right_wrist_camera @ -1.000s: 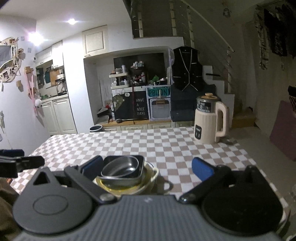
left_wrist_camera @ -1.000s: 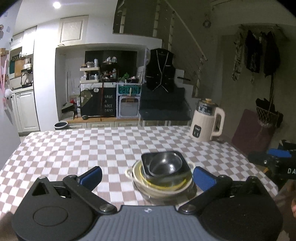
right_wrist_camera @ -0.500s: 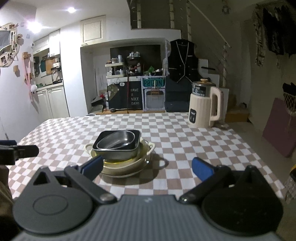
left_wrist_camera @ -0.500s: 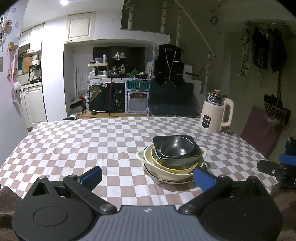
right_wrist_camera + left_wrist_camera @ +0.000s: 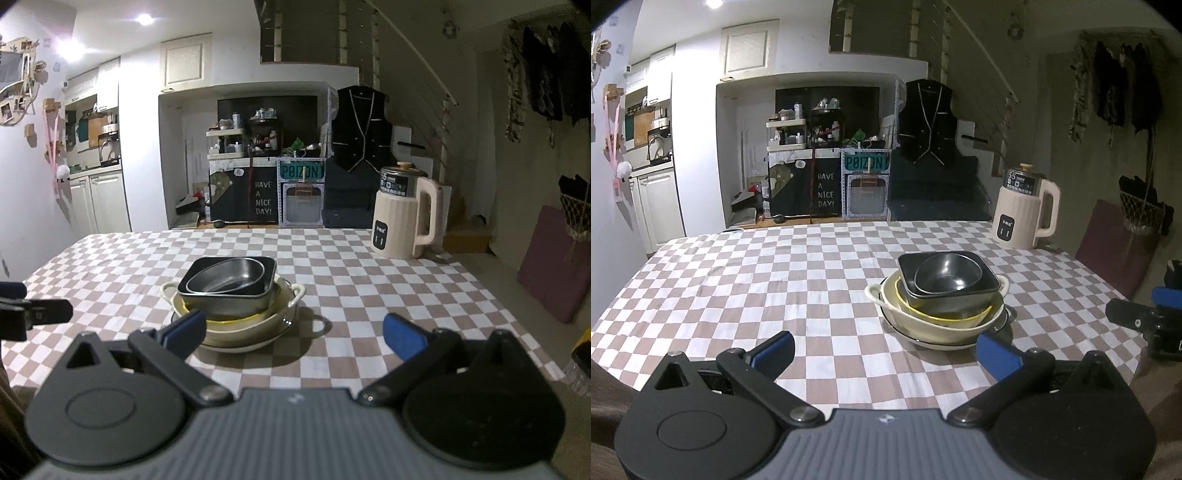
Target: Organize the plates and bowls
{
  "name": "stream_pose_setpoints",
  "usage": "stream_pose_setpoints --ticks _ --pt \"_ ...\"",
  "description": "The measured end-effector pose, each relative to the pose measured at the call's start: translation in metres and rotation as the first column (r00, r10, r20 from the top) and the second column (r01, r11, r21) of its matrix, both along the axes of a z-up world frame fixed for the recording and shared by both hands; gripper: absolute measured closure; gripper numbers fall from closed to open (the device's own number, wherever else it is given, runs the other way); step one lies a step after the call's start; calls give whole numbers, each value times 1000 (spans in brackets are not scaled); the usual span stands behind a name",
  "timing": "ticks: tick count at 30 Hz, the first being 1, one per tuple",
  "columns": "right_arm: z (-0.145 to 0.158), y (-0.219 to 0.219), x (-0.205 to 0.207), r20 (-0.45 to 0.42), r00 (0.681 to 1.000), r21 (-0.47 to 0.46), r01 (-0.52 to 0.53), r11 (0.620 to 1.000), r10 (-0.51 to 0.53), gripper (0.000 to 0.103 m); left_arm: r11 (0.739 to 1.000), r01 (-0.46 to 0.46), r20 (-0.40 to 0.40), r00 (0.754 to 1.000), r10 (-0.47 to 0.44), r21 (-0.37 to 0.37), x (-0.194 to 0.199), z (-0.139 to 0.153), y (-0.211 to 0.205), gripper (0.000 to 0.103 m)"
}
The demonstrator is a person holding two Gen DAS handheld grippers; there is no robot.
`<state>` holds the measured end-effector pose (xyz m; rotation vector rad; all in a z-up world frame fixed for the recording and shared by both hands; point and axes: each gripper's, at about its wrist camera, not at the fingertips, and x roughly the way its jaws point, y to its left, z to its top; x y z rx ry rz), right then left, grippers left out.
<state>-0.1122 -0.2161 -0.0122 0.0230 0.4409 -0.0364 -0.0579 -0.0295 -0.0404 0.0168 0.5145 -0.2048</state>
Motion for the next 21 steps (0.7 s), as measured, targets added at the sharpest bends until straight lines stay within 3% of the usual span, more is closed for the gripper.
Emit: stream_pose_setpoints --ticks 21 --pt "-3 0 3 -3 1000 6 -18 1000 19 0 1000 -5 -10 1000 5 10 2 -4 1 0"
